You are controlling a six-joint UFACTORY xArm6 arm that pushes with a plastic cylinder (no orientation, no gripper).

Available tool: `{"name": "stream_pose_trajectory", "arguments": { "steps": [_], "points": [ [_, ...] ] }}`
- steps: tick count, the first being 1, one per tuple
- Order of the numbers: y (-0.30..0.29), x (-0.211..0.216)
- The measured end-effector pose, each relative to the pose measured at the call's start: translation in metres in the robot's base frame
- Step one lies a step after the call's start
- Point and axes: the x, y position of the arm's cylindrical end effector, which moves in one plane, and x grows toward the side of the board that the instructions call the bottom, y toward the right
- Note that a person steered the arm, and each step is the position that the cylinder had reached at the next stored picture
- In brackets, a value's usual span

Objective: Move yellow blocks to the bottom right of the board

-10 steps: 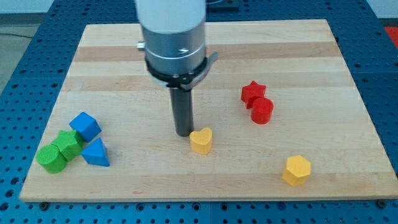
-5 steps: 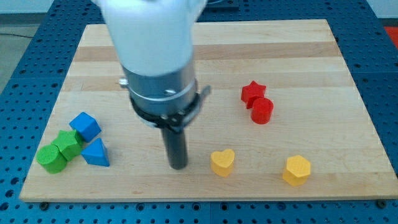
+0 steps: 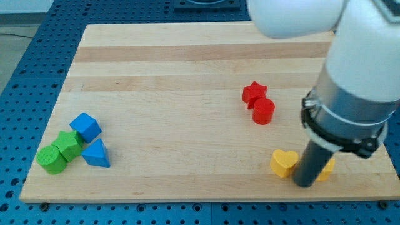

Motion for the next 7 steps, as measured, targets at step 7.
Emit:
{"name": "stream_pose_trajectory", "arguments": {
  "steps": [7],
  "points": [
    [-0.059,0.002]
  ]
}}
